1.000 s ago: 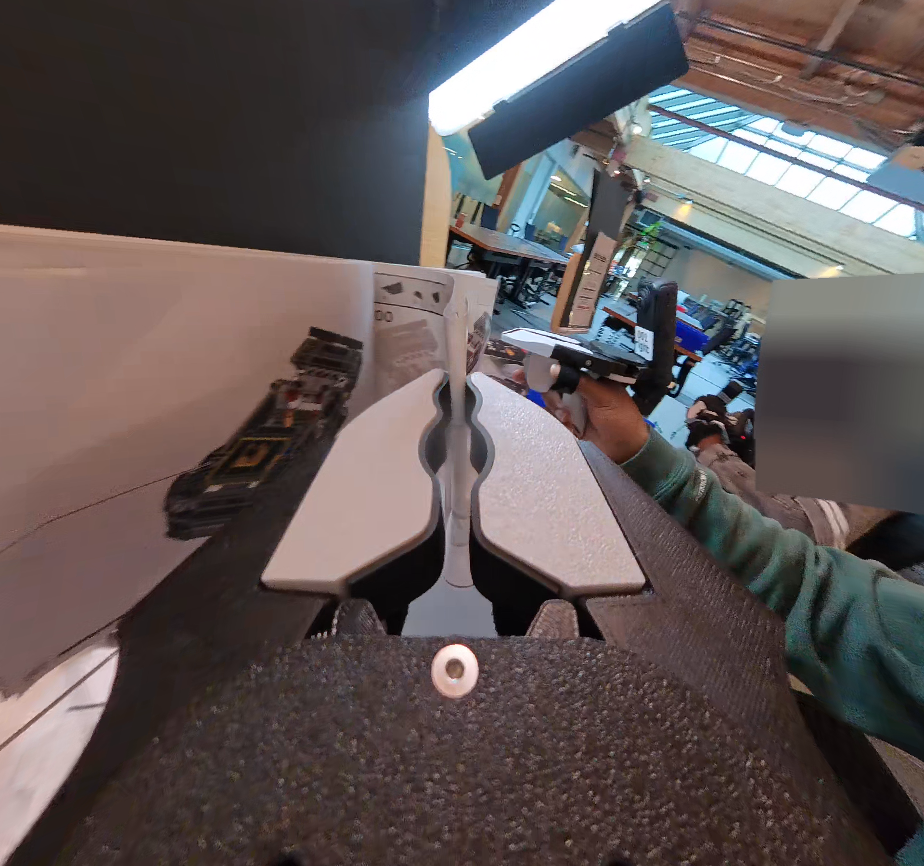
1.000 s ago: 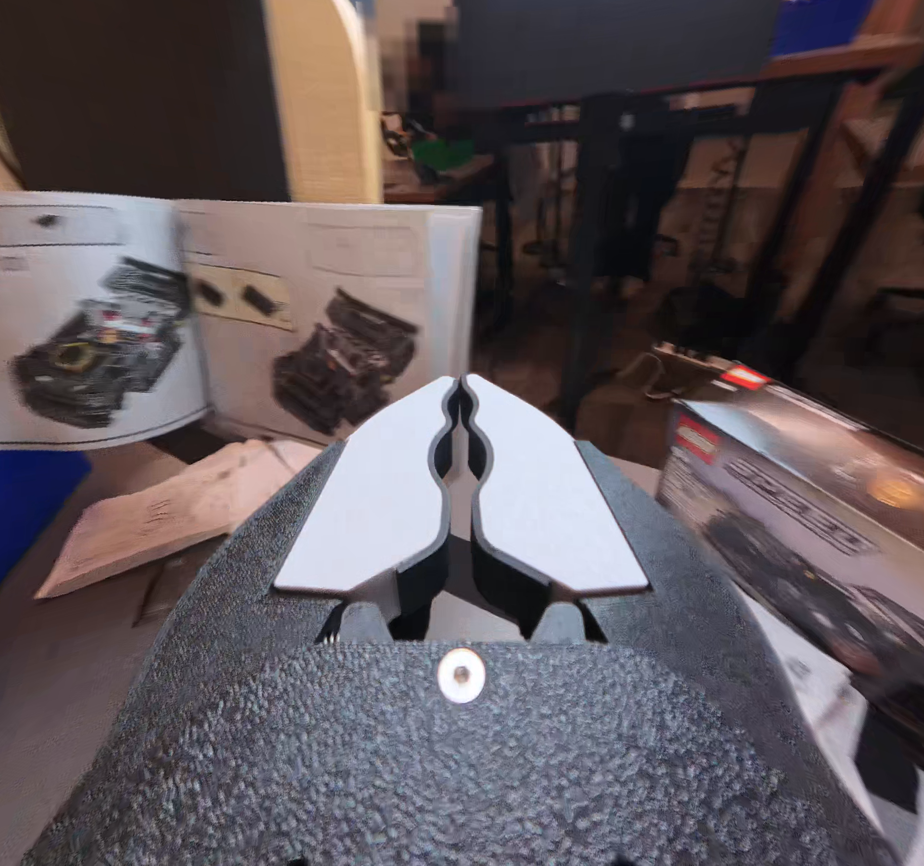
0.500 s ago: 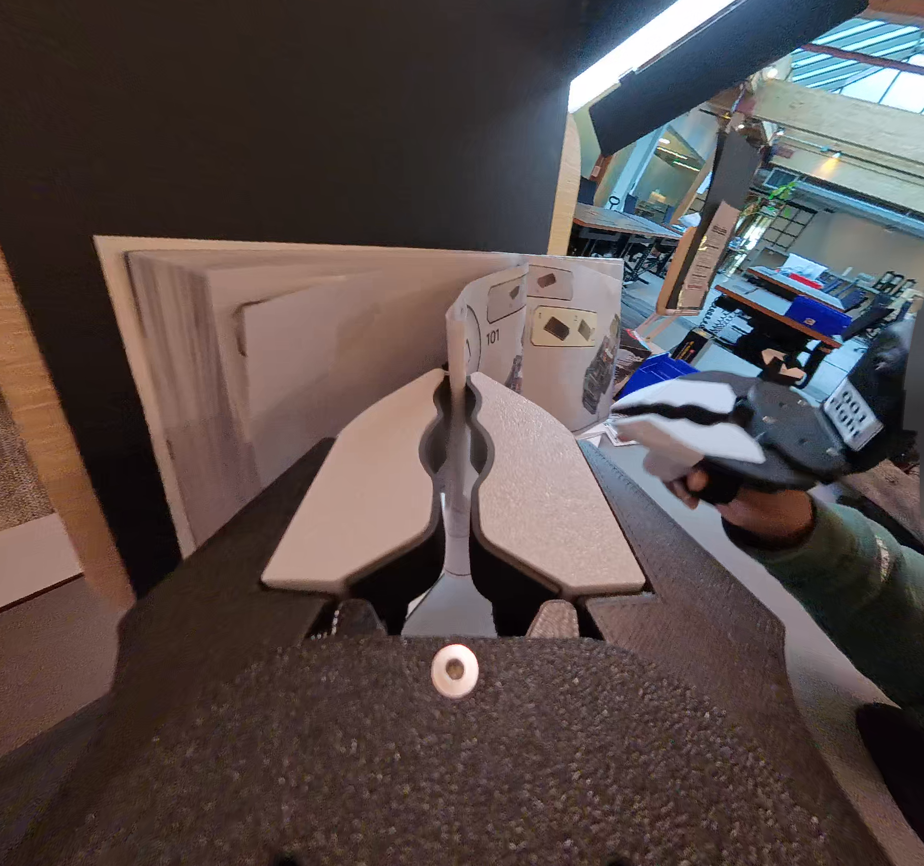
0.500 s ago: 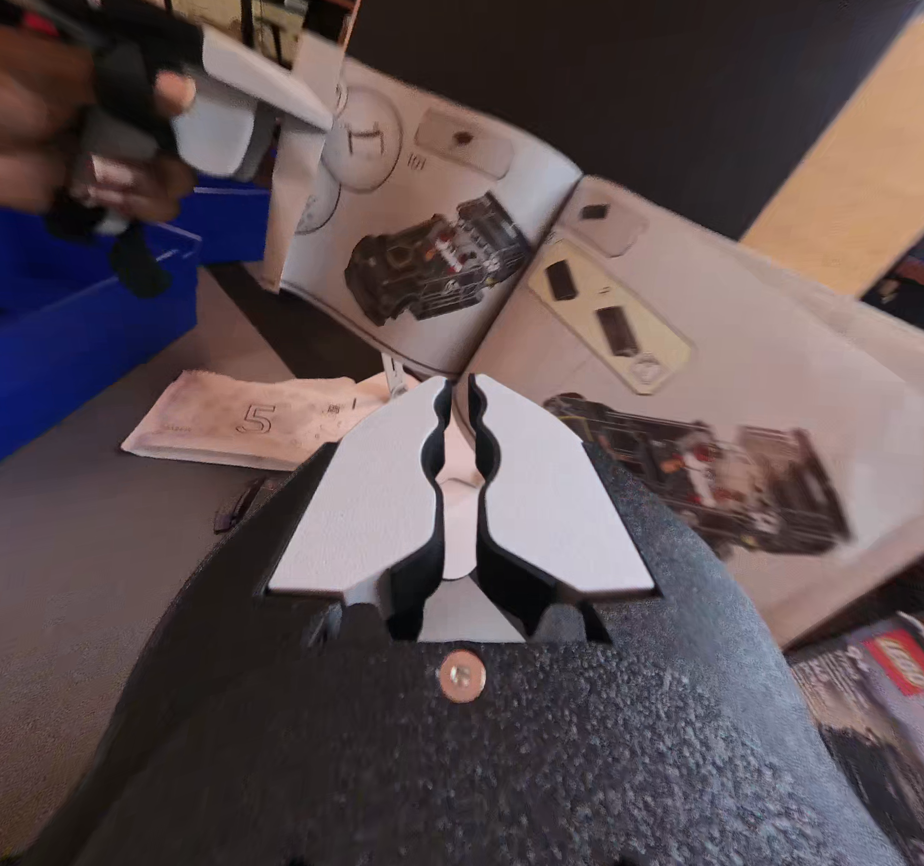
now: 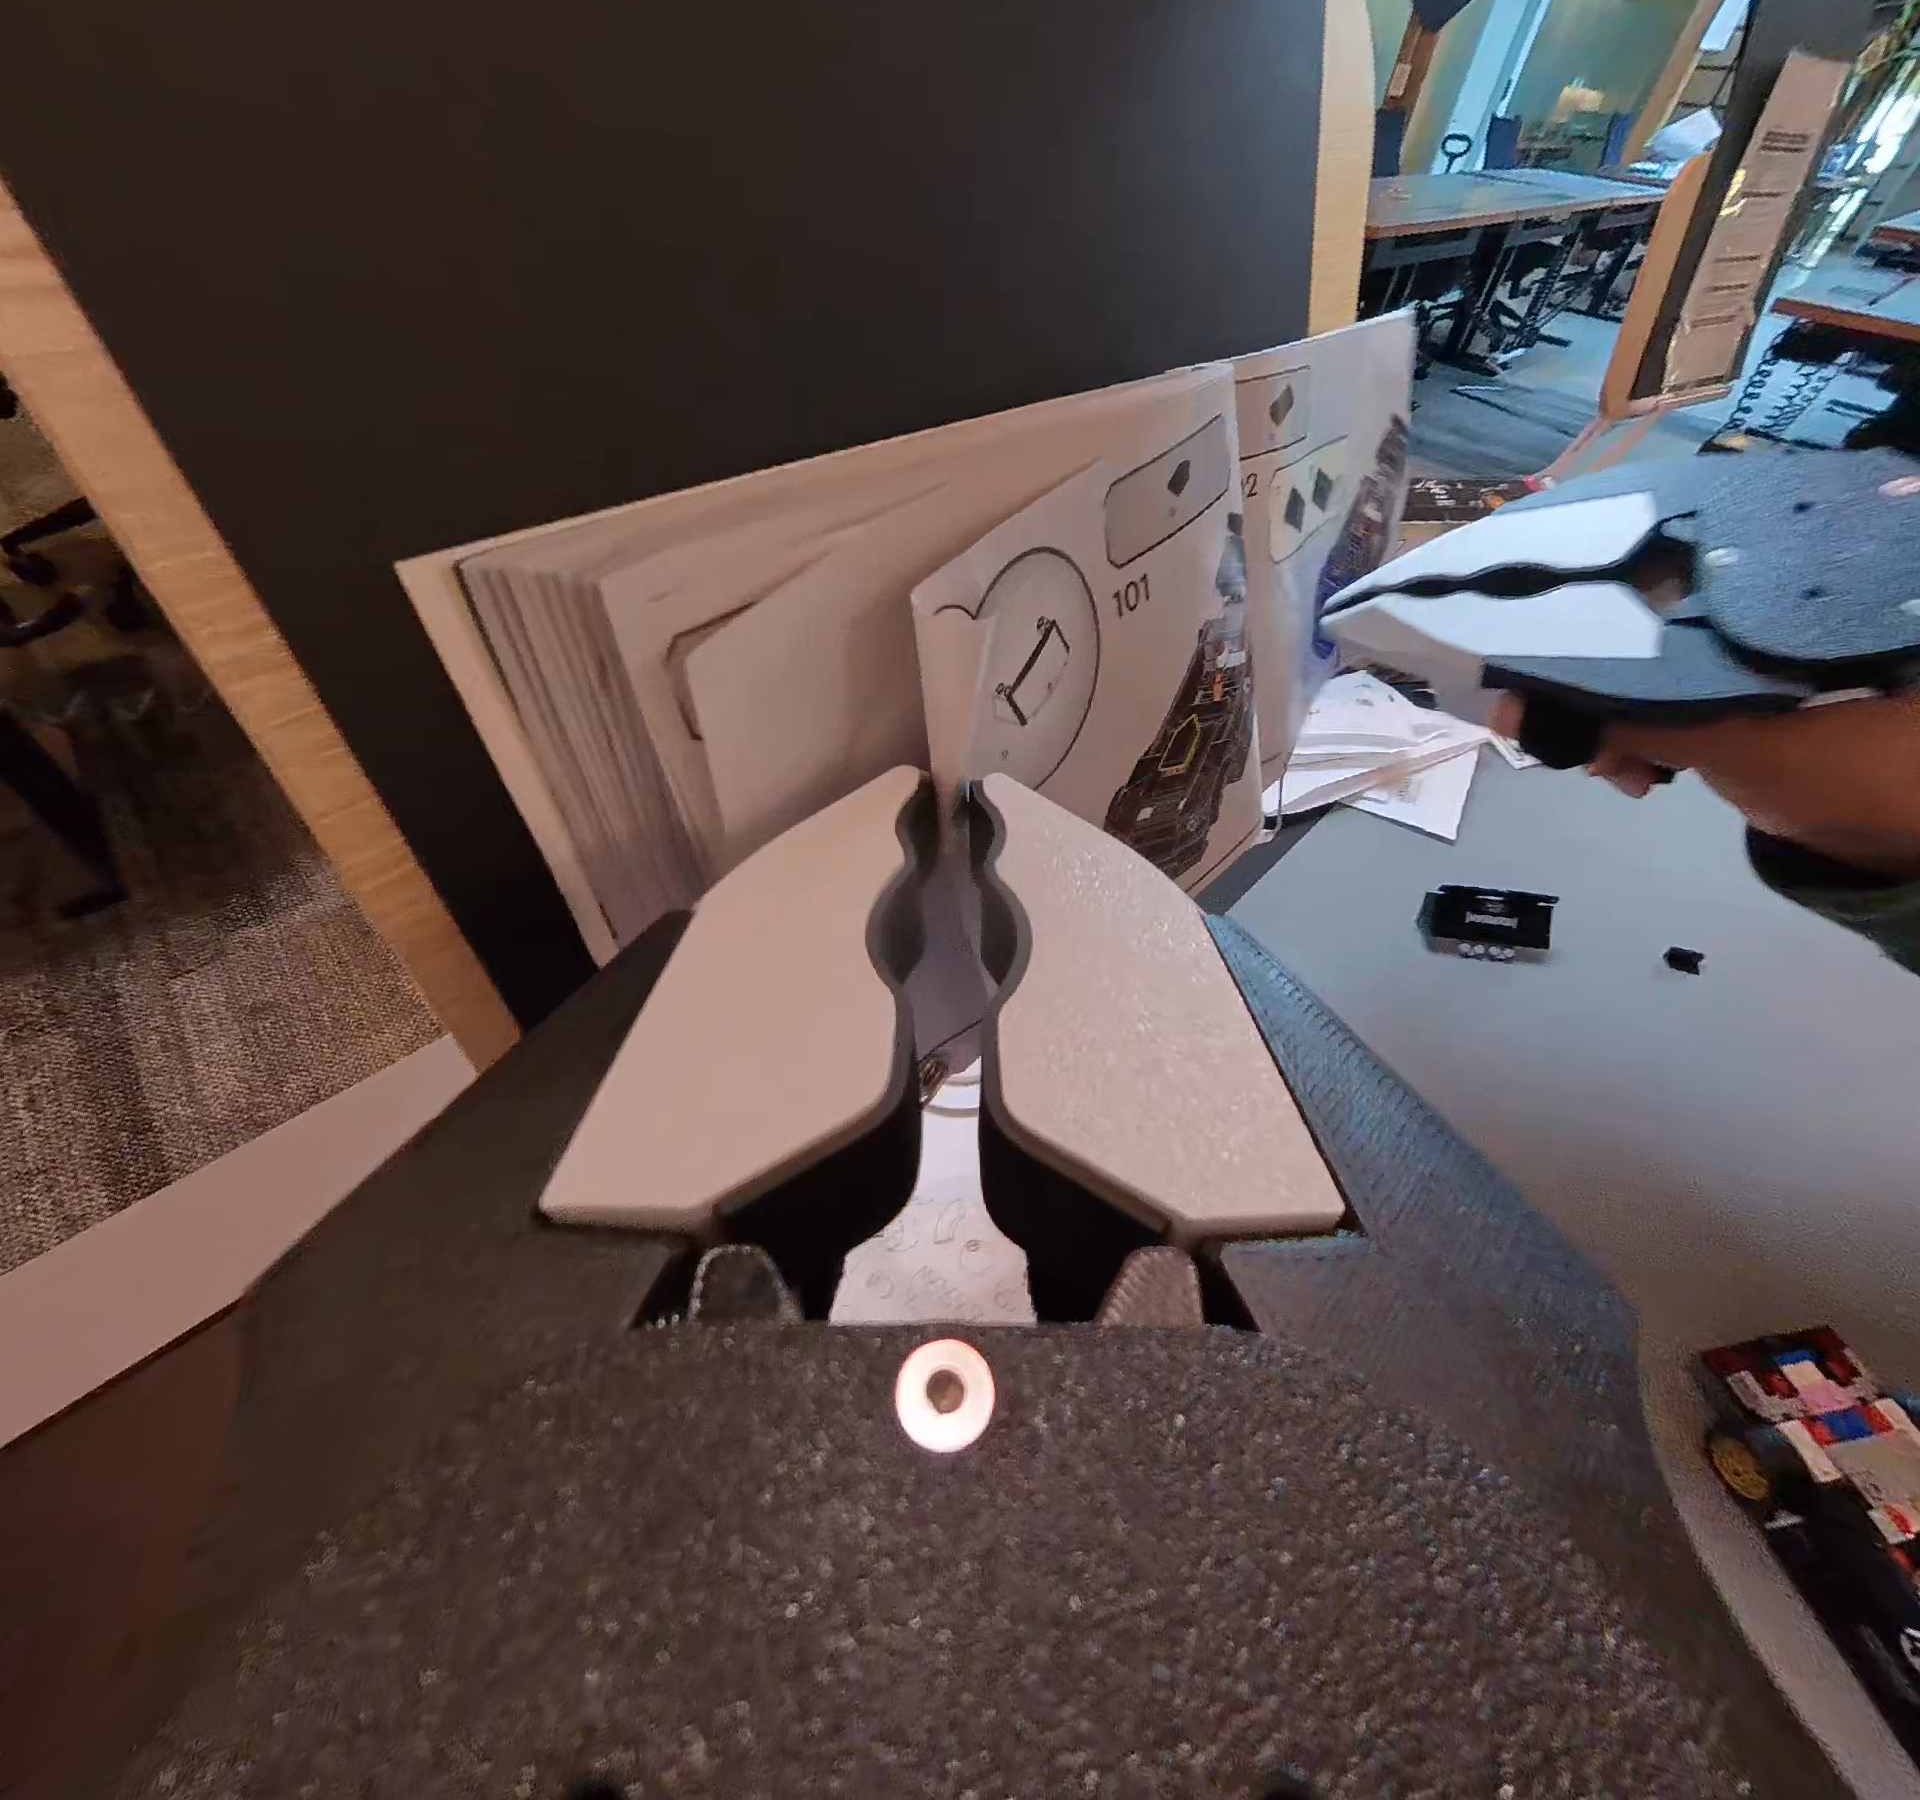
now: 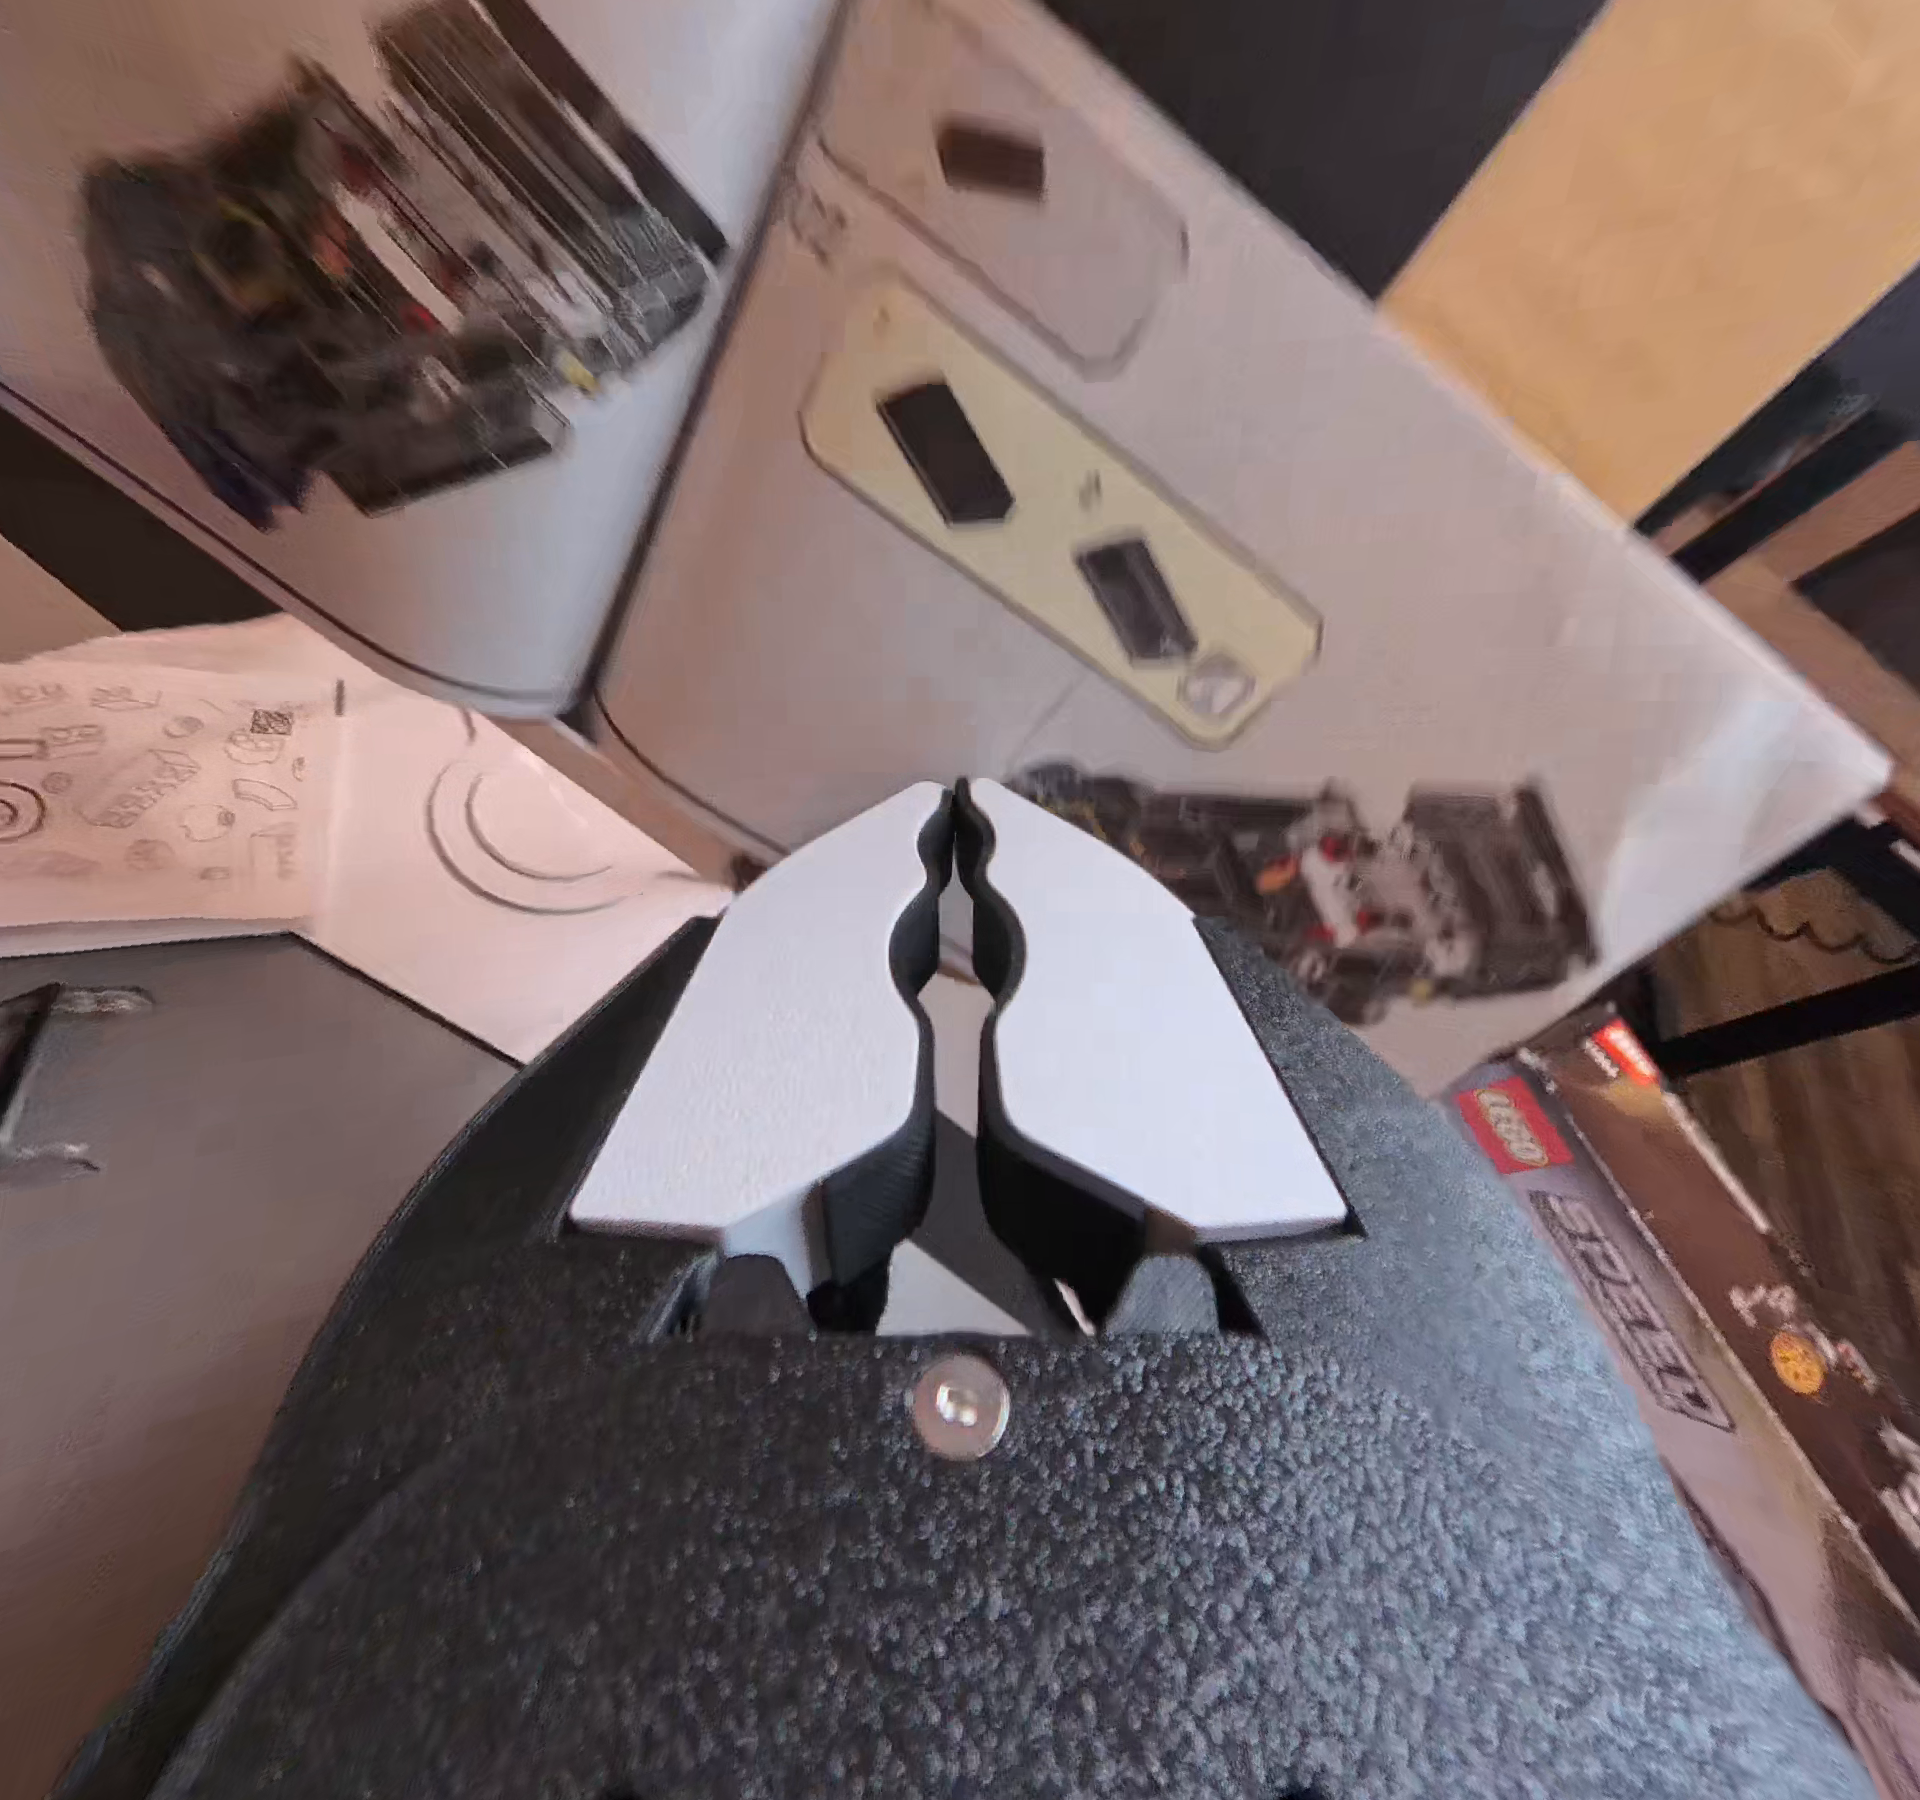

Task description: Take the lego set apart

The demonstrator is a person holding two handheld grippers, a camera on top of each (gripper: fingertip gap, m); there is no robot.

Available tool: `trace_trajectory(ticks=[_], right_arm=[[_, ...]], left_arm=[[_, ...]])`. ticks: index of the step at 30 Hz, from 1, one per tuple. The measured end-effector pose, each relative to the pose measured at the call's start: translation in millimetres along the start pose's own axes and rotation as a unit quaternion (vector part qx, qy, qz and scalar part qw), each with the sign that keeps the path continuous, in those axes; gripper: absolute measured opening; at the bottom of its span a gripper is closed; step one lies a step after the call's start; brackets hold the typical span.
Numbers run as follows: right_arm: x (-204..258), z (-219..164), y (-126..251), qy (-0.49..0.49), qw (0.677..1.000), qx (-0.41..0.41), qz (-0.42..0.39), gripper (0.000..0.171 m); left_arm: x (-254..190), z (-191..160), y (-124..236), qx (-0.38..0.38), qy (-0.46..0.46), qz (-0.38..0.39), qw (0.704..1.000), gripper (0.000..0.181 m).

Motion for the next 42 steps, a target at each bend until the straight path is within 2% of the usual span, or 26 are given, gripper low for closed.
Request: trace_trajectory(ticks=[4, 7, 9, 12, 15, 18, 22, 24, 27, 30, 34, 39, 42], right_arm=[[28, 42, 4, 0.016, 0.997, -0.064, 0.045, 0.000], [45, 44, -18, 0.019, 0.996, -0.041, 0.079, 0.000], [49, 39, -31, 0.009, 0.995, -0.038, 0.092, 0.000], [52, 39, -35, 0.001, 0.994, -0.052, 0.093, 0.000], [55, 39, -36, -0.008, 0.994, -0.058, 0.090, 0.000], [56, 39, -39, -0.026, 0.994, -0.062, 0.091, 0.000], [56, 37, -41, -0.045, 0.991, -0.077, 0.099, 0.000], [55, 36, -41, -0.061, 0.988, -0.090, 0.110, 0.000], [47, 31, -36, -0.094, 0.986, -0.101, 0.098, 0.000], [37, 16, -30, -0.115, 0.984, -0.102, 0.091, 0.000], [30, -15, -31, -0.087, 0.990, -0.037, 0.105, 0.000], [-6, -39, -16, -0.158, 0.980, -0.054, 0.106, 0.000], [-26, -53, -7, -0.175, 0.979, -0.068, 0.081, 0.000]], left_arm=[[7, 1, 3, 0.000, 0.002, 0.010, 1.000, 0.007], [11, 5, 6, 0.001, 0.005, 0.026, 1.000, 0.009], [14, 12, 14, -0.004, 0.014, 0.064, 0.998, 0.012], [10, 35, 42, -0.089, -0.025, 0.172, 0.981, 0.010], [-19, 53, 54, -0.155, -0.110, 0.196, 0.962, 0.005], [-54, 43, 26, -0.123, -0.119, 0.128, 0.977, 0.010], [-75, 7, -32, -0.073, -0.091, 0.074, 0.990, 0.011], [-76, -12, -58, -0.038, -0.080, 0.073, 0.993, 0.011], [-66, -33, -79, 0.008, -0.122, 0.131, 0.984, 0.000], [-63, -37, -79, 0.007, -0.135, 0.150, 0.979, 0.000], [-61, -38, -76, 0.026, -0.149, 0.161, 0.975, 0.000], [-49, -37, -61, 0.030, -0.132, 0.170, 0.976, 0.000], [-35, -34, -44, 0.010, -0.084, 0.183, 0.980, 0.000]])
Point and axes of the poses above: each gripper's, where its closed fingertips meet, y back along the fingers, z out of its top, x = y × z across the jaws, the point moved 9 cm from there along y, back along the fingers, and after that the axes turned 11 degrees about -x, right-handed, at the moved point
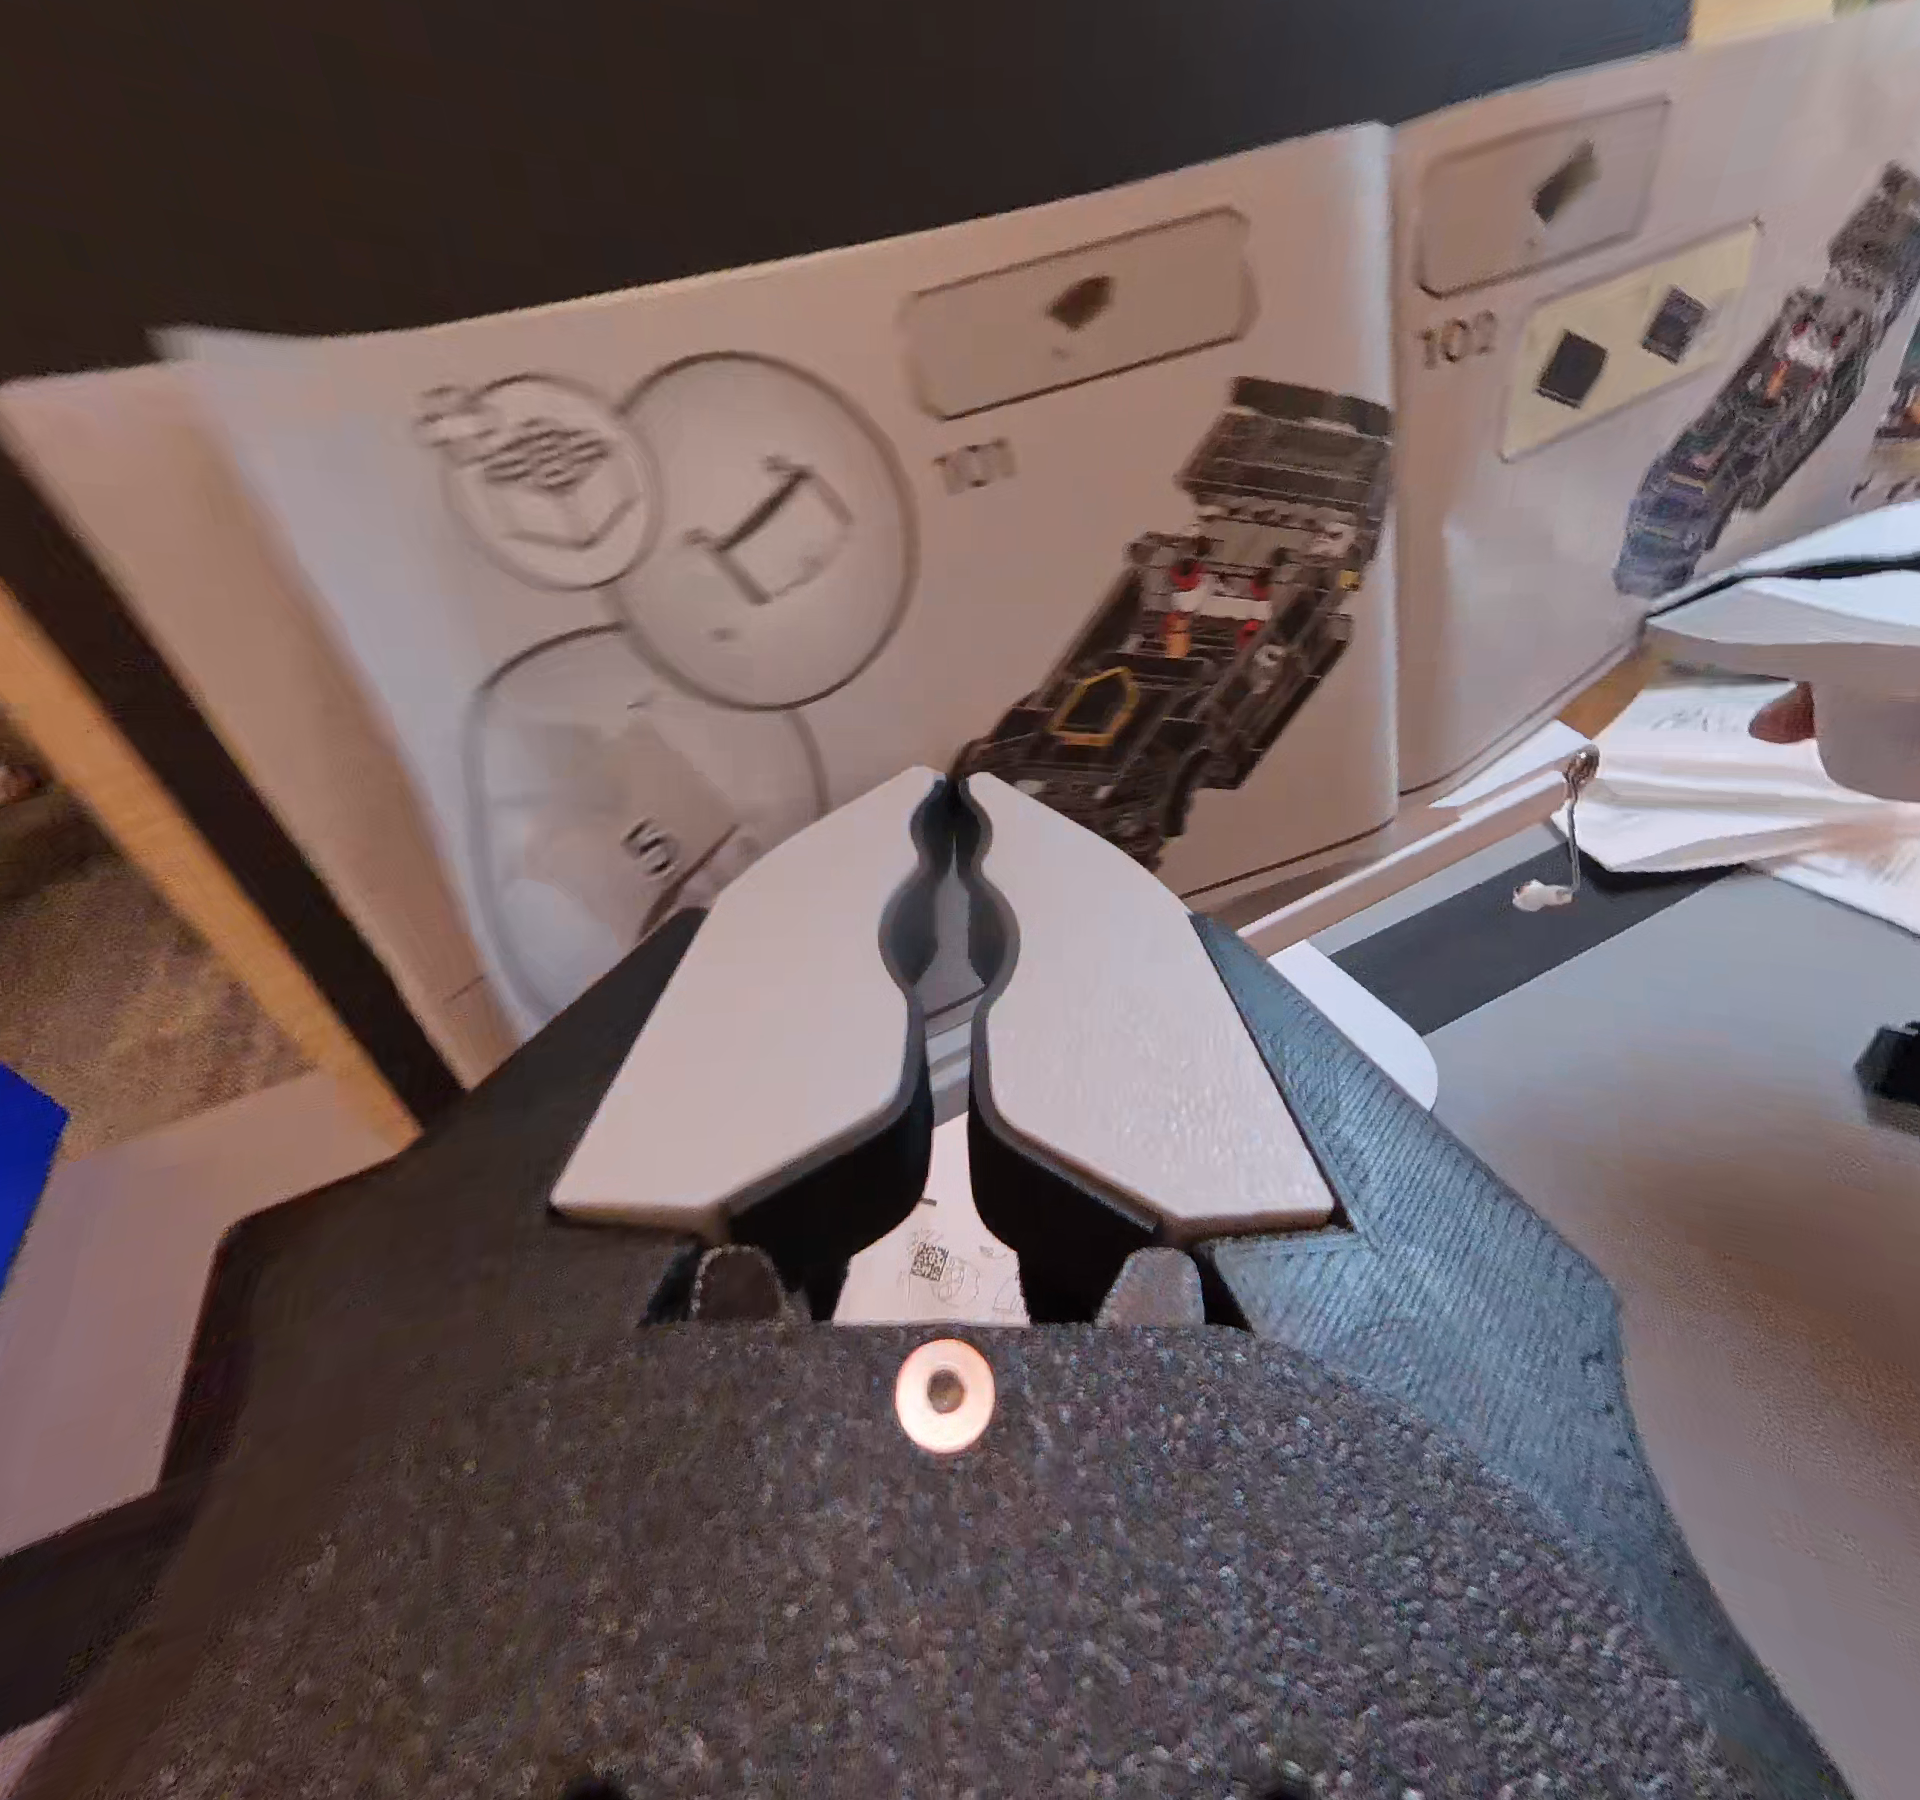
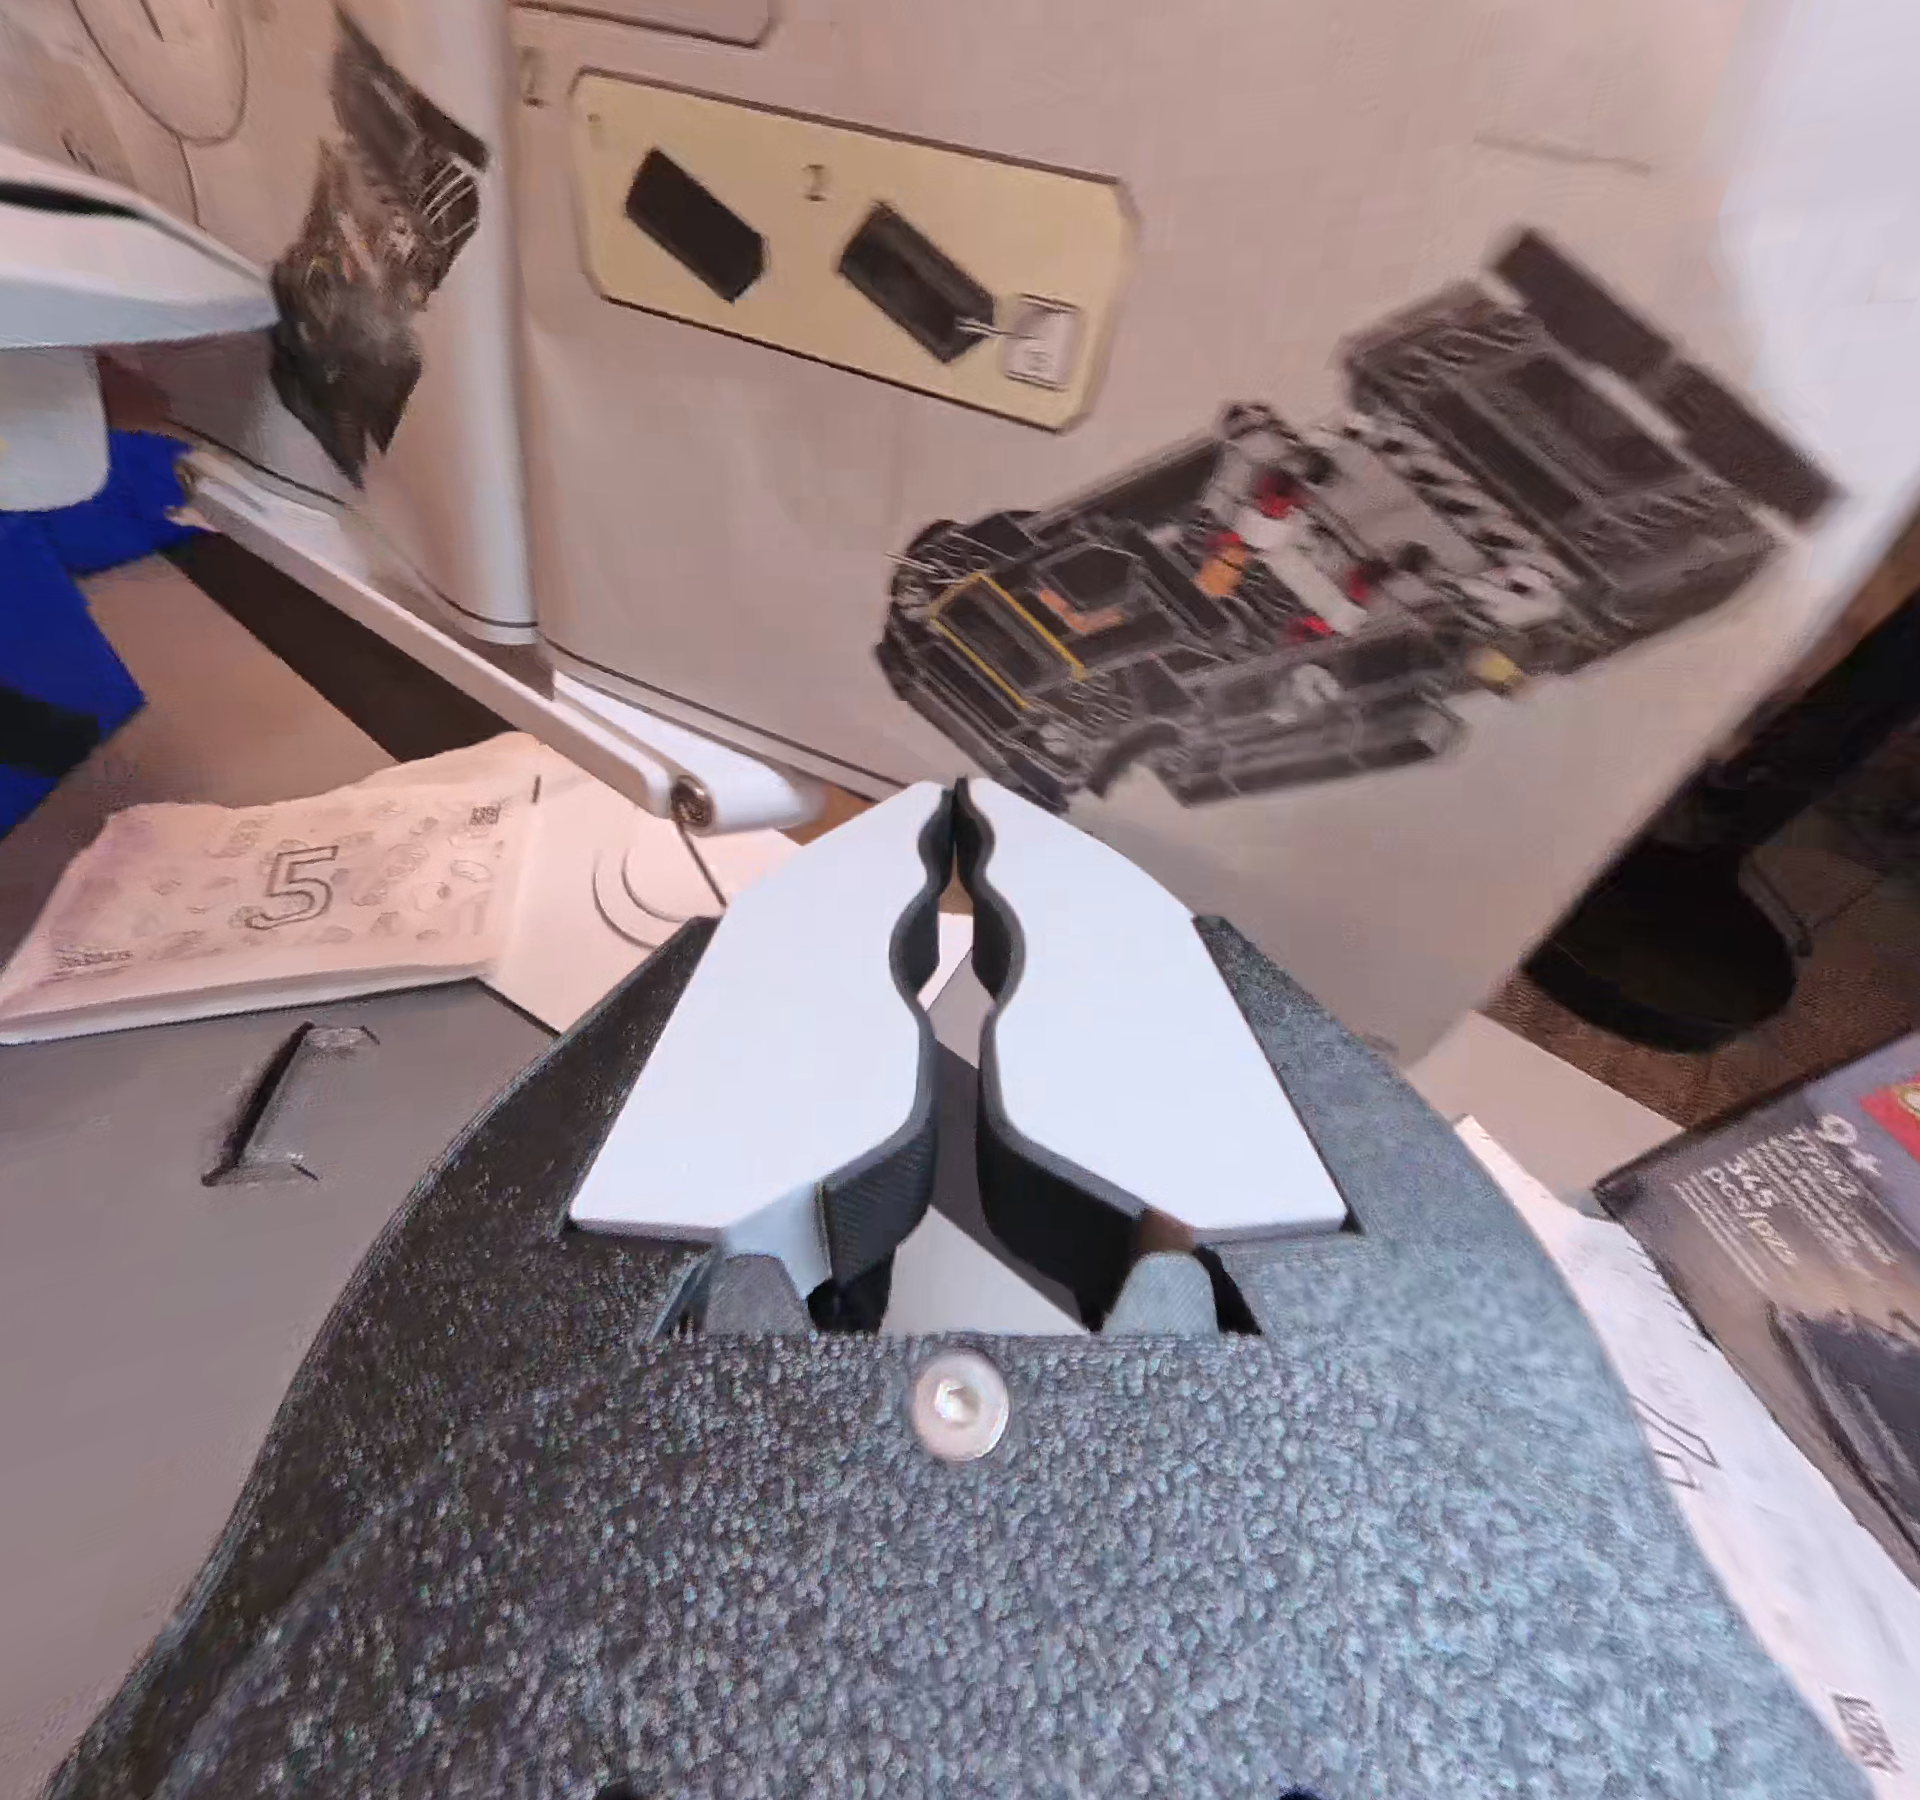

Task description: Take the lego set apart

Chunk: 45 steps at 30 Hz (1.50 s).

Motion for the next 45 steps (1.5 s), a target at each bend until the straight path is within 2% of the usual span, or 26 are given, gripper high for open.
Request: trace_trajectory(ticks=[4, 8, 15, 17, 20, 23, 26, 31, 36, 39, 42, 45], right_arm=[[-11, -6, 9, -0.037, 0.999, -0.008, -0.004, 0.000], [-4, -11, 10, -0.030, 1.000, 0.001, -0.008, 0.000], [13, -12, 16, -0.017, 1.000, 0.001, -0.002, 0.000], [16, -8, 18, -0.020, 1.000, 0.006, -0.001, 0.000], [17, 0, 20, -0.057, 0.998, 0.007, 0.014, 0.004], [16, 5, 21, -0.092, 0.995, 0.016, 0.018, 0.003], [14, 4, 18, -0.106, 0.994, 0.024, 0.014, 0.003], [13, -3, 12, -0.123, 0.992, 0.027, 0.010, 0.003], [11, -5, 11, -0.124, 0.992, 0.026, 0.015, 0.003], [17, -10, 15, -0.111, 0.993, 0.028, 0.033, 0.004], [32, -24, 17, -0.054, 0.997, 0.023, 0.043, 0.018], [48, -37, 7, 0.067, 0.997, 0.032, 0.017, 0.041]], left_arm=[[24, -5, 13, -0.007, 0.031, 0.023, 0.999, 0.000], [29, -8, 18, -0.005, 0.032, 0.035, 0.999, 0.000], [36, -9, 22, 0.000, 0.091, 0.027, 0.995, 0.000], [37, -4, 25, -0.009, 0.114, 0.029, 0.993, 0.011], [32, 8, 30, -0.037, 0.129, 0.029, 0.991, 0.018], [15, 28, 36, -0.088, 0.094, 0.037, 0.991, 0.016], [-24, 43, 30, -0.109, 0.047, -0.009, 0.993, 0.012], [-87, 37, -12, -0.049, -0.044, -0.082, 0.994, 0.012], [-103, 28, -49, 0.015, -0.137, -0.072, 0.988, 0.002], [-105, 28, -55, 0.027, -0.143, -0.070, 0.987, 0.000], [-106, 29, -56, 0.033, -0.148, -0.067, 0.986, 0.000], [-107, 28, -56, 0.033, -0.155, -0.066, 0.985, 0.000]])
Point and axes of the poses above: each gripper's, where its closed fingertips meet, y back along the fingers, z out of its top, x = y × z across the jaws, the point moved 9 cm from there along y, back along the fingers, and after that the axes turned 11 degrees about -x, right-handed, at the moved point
